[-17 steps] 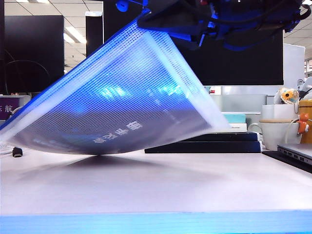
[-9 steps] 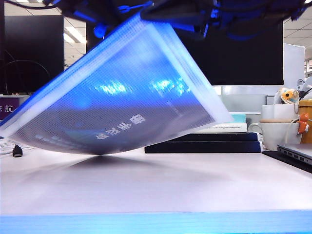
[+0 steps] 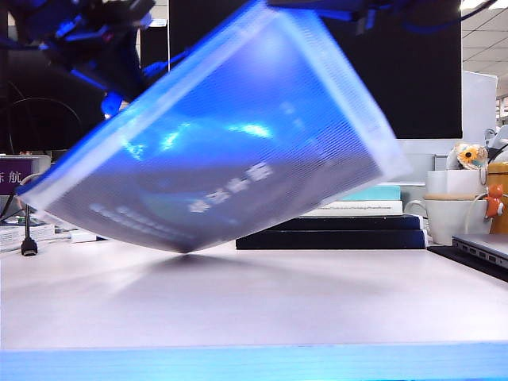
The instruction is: Pick up the transparent plastic file bag with a blue zipper and open its zipper.
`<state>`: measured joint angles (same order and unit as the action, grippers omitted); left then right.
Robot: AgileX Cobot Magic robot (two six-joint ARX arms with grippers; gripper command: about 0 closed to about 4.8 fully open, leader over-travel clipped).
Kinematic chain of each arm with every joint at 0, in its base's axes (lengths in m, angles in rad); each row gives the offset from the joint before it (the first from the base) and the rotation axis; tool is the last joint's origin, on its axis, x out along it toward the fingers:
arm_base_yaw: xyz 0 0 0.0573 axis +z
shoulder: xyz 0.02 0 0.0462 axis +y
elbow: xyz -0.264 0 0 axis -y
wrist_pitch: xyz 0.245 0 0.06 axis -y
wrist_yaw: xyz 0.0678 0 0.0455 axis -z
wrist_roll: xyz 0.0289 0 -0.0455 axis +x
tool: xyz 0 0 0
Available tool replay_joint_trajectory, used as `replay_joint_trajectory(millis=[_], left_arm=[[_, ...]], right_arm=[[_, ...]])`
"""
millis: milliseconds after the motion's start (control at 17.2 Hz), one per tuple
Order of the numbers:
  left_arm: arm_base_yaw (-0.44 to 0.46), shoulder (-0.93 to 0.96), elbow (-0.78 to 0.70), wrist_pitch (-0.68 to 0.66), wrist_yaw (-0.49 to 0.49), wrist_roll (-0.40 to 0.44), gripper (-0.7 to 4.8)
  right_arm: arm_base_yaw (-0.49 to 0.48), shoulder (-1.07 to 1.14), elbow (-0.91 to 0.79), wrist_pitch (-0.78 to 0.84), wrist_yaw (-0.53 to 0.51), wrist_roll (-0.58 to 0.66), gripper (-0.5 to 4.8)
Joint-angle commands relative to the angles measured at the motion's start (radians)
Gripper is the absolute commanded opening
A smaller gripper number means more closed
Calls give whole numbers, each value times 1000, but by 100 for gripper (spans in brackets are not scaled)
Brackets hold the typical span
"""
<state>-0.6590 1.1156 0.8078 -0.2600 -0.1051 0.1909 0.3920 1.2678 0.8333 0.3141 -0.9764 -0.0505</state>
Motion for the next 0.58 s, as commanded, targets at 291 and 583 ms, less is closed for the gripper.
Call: replay_joint_trajectory(millis=[291,583], left_arm=[[147,-13,-14,-72,-146,-6,-6],[147,-13,-14,-84,-334,21,-6]], right_arm=[[-202,-136,7,-63,-13,-3,-6],[-235,-137,7,-124,-33,-20,-6]])
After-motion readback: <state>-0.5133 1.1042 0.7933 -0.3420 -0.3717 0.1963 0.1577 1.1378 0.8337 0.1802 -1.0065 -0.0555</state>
